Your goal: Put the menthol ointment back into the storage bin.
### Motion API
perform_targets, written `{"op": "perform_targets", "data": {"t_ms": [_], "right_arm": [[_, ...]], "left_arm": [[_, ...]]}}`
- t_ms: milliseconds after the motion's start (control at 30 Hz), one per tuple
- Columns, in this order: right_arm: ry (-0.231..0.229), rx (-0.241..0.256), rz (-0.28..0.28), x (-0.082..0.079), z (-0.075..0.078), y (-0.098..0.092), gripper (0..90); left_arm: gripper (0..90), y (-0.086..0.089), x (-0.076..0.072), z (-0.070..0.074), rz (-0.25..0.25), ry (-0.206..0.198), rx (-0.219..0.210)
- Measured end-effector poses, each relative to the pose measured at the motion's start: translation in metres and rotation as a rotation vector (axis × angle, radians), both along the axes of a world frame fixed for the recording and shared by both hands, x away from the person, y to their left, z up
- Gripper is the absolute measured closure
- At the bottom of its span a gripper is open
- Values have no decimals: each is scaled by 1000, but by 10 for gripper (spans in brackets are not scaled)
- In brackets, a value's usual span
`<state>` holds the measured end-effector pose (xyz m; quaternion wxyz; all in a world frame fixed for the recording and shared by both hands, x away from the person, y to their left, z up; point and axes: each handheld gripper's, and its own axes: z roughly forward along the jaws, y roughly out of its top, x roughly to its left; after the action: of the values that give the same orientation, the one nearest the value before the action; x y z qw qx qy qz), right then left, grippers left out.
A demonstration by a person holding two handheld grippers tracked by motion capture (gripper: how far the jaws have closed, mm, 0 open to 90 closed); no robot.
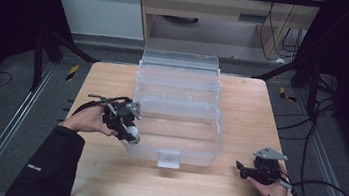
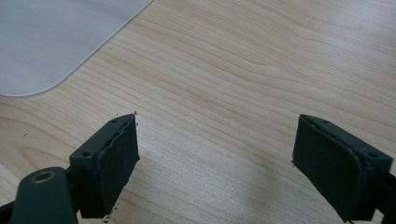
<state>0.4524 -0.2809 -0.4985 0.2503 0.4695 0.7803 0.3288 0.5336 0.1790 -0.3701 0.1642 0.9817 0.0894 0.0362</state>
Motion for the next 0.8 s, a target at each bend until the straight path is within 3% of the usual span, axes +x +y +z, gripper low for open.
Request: {"op": "perform_targets", "data": {"t_ms": [433, 800], "right_arm": [[-1, -5, 1, 0, 0, 0, 145], [5, -3, 2, 0, 0, 0, 144]], "left_arm": [[503, 0, 3, -18, -5, 13, 15], [501, -2, 5, -24, -5, 28, 44]]}}
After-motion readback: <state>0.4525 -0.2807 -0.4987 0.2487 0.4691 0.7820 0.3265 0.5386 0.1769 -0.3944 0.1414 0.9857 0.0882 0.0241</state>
